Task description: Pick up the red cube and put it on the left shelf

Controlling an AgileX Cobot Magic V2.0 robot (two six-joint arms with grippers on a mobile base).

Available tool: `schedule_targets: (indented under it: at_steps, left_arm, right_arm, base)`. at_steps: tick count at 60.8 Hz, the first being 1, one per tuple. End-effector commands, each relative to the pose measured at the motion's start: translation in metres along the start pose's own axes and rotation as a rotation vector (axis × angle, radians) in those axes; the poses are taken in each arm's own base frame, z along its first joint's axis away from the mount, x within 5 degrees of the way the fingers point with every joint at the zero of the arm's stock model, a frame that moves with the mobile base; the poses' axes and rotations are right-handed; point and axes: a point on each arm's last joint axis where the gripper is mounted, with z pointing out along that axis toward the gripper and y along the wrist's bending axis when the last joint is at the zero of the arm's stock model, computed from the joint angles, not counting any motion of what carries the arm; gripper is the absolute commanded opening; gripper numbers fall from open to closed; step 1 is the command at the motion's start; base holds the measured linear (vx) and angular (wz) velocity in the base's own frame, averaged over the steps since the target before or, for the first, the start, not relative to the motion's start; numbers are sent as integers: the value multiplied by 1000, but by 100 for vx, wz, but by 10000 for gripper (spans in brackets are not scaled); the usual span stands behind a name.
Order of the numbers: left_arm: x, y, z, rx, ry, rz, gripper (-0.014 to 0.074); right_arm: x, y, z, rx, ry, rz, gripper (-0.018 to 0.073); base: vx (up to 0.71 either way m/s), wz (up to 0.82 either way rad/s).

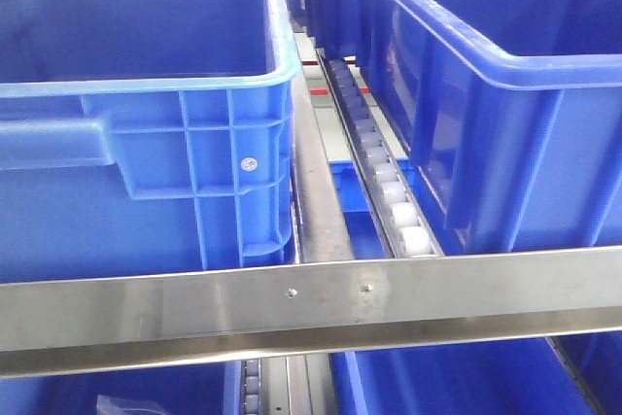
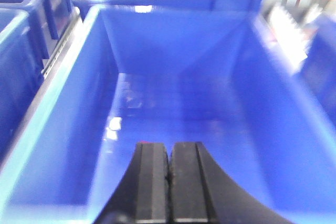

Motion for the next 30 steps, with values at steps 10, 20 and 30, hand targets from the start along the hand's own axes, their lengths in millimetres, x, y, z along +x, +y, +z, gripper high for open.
schedule_targets:
  at_steps: [10, 20, 30]
  left_arm:
    - [0, 0, 1, -6, -53, 1, 106]
    - [0, 0, 1, -6, -53, 1, 106]
    - [0, 0, 1, -6, -53, 1, 106]
  right_arm:
    - [11, -1, -45, 22, -121, -29, 56]
    - [15, -2, -46, 26, -88, -20, 56]
    - [15, -2, -46, 26, -88, -20, 56]
  base:
    - [-1, -7]
    - [0, -1]
    - [0, 0]
